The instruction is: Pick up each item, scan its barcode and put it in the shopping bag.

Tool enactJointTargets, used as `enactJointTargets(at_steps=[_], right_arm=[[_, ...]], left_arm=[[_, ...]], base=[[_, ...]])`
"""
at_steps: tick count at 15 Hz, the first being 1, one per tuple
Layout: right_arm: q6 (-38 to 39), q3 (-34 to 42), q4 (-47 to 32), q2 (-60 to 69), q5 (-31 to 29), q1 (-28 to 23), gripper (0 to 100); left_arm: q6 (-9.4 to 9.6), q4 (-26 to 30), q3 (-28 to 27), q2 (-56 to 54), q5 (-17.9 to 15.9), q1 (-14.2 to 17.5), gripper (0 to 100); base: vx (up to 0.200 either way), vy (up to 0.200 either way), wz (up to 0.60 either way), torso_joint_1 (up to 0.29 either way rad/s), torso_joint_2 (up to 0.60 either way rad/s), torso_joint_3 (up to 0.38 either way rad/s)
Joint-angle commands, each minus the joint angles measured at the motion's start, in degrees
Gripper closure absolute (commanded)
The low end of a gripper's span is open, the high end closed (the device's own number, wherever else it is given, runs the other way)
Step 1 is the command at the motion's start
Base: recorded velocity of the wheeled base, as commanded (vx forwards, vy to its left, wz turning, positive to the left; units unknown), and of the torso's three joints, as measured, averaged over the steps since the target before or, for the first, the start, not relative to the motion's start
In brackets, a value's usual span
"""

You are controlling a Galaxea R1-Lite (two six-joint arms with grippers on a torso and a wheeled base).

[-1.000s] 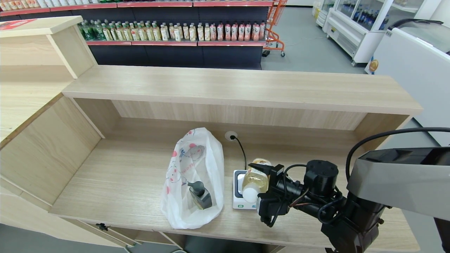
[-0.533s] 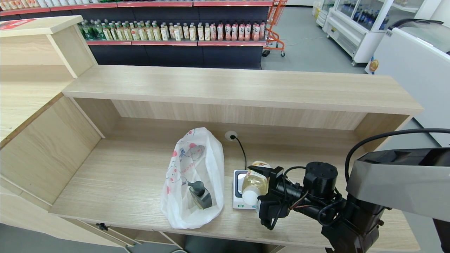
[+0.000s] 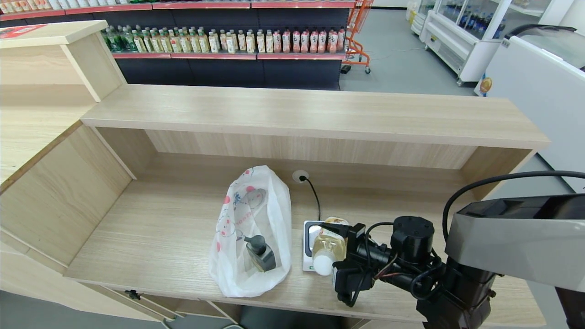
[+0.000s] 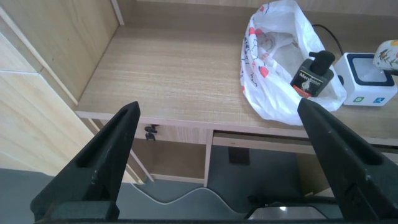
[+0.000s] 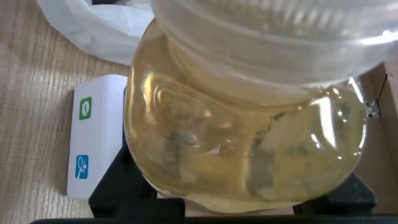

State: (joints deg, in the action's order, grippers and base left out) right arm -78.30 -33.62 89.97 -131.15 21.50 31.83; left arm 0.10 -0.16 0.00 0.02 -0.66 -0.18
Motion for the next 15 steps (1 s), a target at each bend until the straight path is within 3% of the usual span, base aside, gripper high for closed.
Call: enactJointTargets(at_steps=[1,7,9,15], right_arm=[[0.08,0.14,0.03,-0.43,-0.06,0.43,100],[2.71,-5.49,0.03,-3.33,-2.52,7.19,100],[2.71,-4.35,0.03,-2.80,-6.74,6.67,100],[2.45,-3.12,0.03,-2.62,-6.83,5.08,100]], left_arm=[[-0.01,-0.02,0.00,-0.02,0.04,0.01,0],[-0.01,-0.02,0.00,-0.02,0.04,0.01,0],[-0.01,-0.02,0.00,-0.02,0.04,0.01,0],[-0.01,-0.02,0.00,-0.02,0.04,0.01,0]], base=[[0.000,0.000,0.00,0.000,0.00,0.000],[0.000,0.000,0.00,0.000,0.00,0.000],[0.000,0.000,0.00,0.000,0.00,0.000],[0.000,0.000,0.00,0.000,0.00,0.000]])
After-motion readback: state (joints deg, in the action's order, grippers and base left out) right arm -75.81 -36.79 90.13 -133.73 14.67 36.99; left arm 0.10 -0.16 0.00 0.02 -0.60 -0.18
